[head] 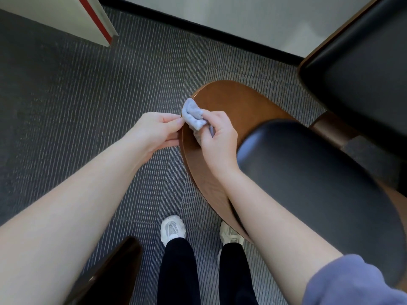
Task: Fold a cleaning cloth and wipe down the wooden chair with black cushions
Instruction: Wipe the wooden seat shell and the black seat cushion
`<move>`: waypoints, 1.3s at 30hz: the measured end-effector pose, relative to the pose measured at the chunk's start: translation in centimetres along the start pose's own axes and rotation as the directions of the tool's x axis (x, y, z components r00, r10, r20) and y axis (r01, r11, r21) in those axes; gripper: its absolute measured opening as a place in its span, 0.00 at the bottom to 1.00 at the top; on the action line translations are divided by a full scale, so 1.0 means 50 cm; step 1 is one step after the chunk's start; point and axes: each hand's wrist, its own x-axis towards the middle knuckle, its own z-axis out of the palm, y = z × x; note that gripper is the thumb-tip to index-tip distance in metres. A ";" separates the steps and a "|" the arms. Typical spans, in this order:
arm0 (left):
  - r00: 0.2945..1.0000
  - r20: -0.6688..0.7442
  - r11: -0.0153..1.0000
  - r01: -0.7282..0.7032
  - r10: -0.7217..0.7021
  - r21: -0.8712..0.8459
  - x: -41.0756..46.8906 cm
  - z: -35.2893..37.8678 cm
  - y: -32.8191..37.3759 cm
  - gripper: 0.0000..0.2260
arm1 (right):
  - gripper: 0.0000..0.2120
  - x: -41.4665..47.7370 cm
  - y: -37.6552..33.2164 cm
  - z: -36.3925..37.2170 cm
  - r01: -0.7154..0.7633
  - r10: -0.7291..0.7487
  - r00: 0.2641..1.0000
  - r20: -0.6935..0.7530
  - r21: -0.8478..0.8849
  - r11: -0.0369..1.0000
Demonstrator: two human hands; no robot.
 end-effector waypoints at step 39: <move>0.974 -0.196 0.989 -0.095 0.117 0.115 -0.026 0.016 -0.103 0.13 | 0.14 -0.187 0.068 0.013 -0.194 0.183 0.975 -0.124 -0.081 0.978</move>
